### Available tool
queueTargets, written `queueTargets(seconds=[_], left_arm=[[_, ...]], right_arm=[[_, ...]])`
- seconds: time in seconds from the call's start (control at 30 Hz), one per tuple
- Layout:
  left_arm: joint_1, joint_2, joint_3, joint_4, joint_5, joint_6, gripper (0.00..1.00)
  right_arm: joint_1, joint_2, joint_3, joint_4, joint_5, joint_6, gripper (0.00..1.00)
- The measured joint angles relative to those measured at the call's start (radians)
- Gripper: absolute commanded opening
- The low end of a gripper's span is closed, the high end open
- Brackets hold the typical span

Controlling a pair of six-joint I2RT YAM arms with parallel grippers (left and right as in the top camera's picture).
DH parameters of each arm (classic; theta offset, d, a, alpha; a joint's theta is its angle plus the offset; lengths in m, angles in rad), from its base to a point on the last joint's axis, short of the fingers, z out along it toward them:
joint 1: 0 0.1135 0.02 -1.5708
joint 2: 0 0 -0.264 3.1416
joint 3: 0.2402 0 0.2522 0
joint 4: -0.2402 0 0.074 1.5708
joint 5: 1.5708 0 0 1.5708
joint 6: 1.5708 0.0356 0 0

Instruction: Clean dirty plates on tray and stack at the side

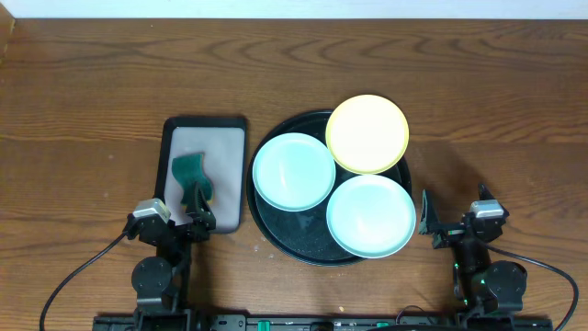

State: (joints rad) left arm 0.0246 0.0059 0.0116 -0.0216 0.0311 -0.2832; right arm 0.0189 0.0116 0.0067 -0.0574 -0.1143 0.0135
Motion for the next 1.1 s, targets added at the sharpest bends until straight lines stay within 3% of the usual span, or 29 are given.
queueTargets(seconds=[0.23,0.5,0.7,0.93,1.1], left_arm=[[0.0,0.043,0.058,-0.115,-0.005,0.001,0.8],[0.0,0.329,0.348,-0.373,-0.008,0.011,0.8],[0.0,0.616,0.695,-0.615,-0.009,0.047,0.8],[0.0,0.966,1.098,-1.002,-0.008,0.071,0.8],[0.0,1.17,1.246,-1.13,-0.008,0.075,0.8]], right_arm=[[0.0,0.002,0.001,0.002,-0.098,0.0,0.99],[0.0,0.156,0.104,-0.015,-0.232,0.0,0.99],[0.0,0.431,0.34,-0.112,-0.291,-0.008,0.99],[0.0,0.812,0.684,-0.415,-0.322,-0.02,0.99],[0.0,1.044,0.896,-0.631,-0.352,-0.015,0.99]])
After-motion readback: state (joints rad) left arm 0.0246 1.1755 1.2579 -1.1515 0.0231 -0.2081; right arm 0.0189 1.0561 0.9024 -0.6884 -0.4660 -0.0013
